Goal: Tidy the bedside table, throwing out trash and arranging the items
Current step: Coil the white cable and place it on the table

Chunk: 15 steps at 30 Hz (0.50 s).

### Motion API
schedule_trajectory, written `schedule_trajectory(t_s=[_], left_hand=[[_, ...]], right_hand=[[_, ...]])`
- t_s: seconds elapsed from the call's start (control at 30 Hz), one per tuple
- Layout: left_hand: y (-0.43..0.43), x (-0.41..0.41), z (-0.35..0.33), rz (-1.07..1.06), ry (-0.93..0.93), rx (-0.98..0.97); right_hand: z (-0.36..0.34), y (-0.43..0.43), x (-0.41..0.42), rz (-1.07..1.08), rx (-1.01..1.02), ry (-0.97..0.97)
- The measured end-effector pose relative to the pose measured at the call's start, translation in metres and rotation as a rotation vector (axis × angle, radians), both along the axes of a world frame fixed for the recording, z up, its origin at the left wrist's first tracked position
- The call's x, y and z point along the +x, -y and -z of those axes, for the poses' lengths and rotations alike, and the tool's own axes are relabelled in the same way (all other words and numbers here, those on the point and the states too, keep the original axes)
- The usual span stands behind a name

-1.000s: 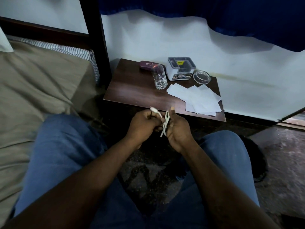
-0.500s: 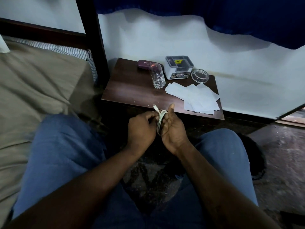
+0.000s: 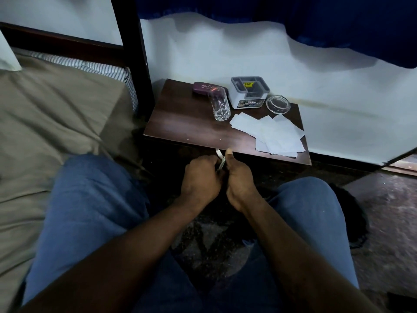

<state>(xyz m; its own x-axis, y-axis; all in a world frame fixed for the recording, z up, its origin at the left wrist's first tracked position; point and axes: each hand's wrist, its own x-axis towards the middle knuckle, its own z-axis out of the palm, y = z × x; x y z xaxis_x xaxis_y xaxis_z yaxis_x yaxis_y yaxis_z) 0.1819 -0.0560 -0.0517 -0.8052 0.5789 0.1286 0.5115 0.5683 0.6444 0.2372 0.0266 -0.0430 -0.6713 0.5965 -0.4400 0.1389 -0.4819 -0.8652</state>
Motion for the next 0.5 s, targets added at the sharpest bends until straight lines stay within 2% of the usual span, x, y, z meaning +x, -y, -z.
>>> schedule_trajectory(t_s=[0.13, 0.2, 0.27, 0.37, 0.43, 0.5], left_hand=[[0.001, -0.006, 0.004, 0.022, 0.011, -0.032], [0.000, -0.008, 0.004, 0.016, 0.099, 0.009], [-0.003, -0.009, 0.004, -0.048, 0.327, 0.149], [-0.005, -0.011, 0.000, -0.134, 0.789, 0.376], [-0.004, -0.014, -0.003, -0.133, 0.934, 0.451], [-0.004, -0.015, -0.008, -0.106, 0.965, 0.460]], right_hand=[[-0.002, 0.003, -0.002, 0.024, -0.065, 0.001], [-0.003, 0.000, -0.002, 0.019, -0.072, 0.033], [-0.006, -0.003, -0.001, 0.002, -0.038, 0.056], [-0.008, -0.010, 0.000, -0.035, 0.003, 0.064], [-0.012, -0.011, 0.001, -0.064, 0.019, 0.080], [-0.014, -0.012, 0.001, -0.084, 0.045, 0.087]])
